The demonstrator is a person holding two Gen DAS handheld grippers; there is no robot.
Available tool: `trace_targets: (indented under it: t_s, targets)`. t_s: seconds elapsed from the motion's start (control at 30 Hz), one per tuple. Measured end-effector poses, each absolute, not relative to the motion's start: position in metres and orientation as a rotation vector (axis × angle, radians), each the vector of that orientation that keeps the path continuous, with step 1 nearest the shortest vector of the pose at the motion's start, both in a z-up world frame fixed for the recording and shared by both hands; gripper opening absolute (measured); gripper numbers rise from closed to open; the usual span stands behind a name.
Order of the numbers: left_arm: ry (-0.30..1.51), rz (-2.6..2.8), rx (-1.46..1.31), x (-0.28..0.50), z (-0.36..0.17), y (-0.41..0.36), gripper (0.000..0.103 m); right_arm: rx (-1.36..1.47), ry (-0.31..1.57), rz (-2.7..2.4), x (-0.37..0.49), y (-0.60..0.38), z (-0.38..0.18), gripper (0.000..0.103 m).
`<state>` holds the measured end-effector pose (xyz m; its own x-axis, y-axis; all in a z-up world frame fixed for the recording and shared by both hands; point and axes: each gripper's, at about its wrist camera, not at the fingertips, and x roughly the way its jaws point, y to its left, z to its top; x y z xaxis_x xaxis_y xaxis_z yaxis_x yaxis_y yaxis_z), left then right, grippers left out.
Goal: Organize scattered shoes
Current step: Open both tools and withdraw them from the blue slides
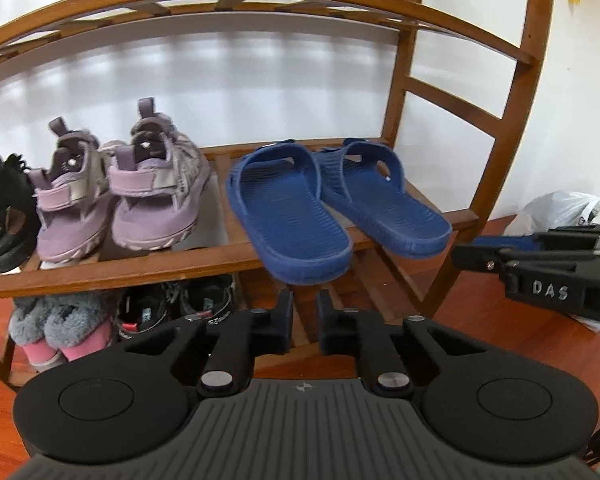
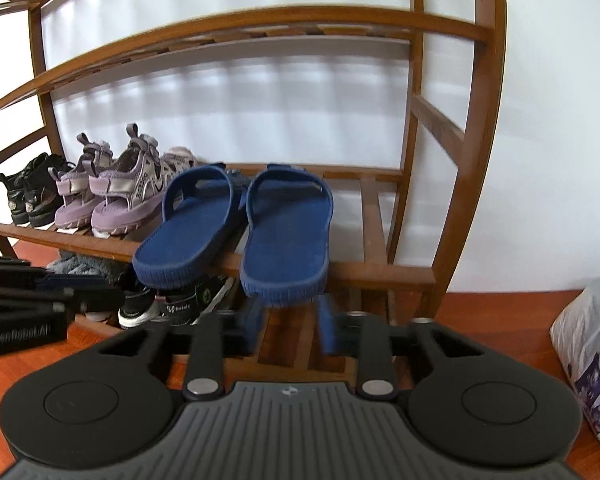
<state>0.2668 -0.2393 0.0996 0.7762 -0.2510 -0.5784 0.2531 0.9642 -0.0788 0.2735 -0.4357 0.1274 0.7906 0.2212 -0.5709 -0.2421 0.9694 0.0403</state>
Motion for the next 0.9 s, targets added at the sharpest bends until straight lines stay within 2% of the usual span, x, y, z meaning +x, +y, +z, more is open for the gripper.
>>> trace_targets:
  t_s: [0.9]
  targets:
    - [0.607, -0.263, 0.001, 0.334, 0.097, -0.238, 0.012, 0.008, 0.623, 0.254, 0.336, -0.417, 0.109, 0.023]
